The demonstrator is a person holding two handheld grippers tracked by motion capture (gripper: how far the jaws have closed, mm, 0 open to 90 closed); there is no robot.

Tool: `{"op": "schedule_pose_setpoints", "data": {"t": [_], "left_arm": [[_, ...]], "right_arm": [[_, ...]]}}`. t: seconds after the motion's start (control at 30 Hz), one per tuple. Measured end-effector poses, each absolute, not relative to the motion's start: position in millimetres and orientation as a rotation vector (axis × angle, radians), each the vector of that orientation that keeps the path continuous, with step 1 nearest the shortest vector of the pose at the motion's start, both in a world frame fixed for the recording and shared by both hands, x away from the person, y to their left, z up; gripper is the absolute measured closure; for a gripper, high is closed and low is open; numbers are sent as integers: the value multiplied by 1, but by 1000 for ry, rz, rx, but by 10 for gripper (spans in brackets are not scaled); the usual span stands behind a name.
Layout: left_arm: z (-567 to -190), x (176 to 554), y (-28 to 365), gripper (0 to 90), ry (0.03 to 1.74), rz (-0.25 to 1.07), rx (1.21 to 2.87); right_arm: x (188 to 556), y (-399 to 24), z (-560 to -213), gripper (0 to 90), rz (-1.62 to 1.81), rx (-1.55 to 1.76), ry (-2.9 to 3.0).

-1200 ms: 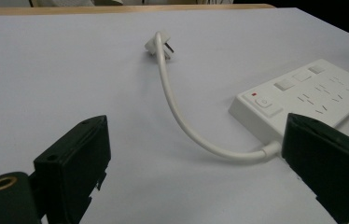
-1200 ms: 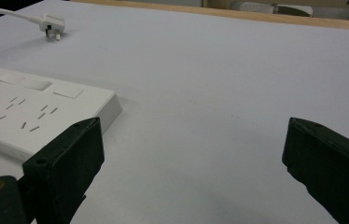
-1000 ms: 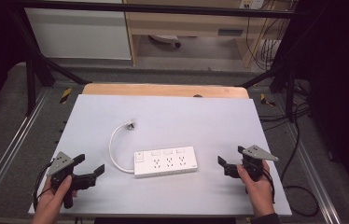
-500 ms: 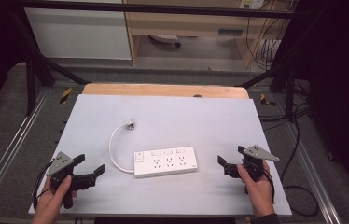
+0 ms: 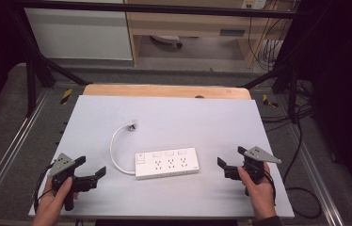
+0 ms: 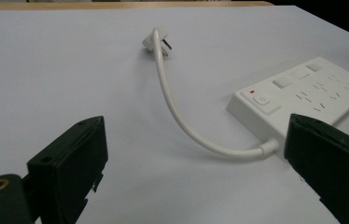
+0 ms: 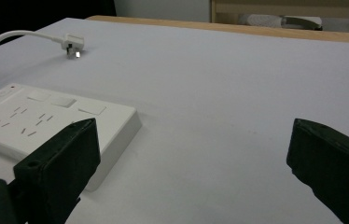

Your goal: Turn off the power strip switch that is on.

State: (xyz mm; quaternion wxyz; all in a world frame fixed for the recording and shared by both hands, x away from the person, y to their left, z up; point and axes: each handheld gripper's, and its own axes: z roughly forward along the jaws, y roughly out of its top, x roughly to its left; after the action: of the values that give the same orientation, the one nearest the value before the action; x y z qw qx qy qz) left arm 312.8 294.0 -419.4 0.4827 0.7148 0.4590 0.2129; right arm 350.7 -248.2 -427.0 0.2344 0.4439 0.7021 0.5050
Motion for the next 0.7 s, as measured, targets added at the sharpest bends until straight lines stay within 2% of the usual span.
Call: {"op": "schedule_pose_setpoints", "data": {"t": [0.3, 0.7], "left_arm": [[-418, 312, 295, 59, 1086, 544, 1747], [-420, 313, 296, 59, 1107, 516, 1739]], "right_arm": [[348, -240, -425, 36, 1389, 1184, 1956], [344, -226, -421, 37, 1383, 1126, 1993]]}}
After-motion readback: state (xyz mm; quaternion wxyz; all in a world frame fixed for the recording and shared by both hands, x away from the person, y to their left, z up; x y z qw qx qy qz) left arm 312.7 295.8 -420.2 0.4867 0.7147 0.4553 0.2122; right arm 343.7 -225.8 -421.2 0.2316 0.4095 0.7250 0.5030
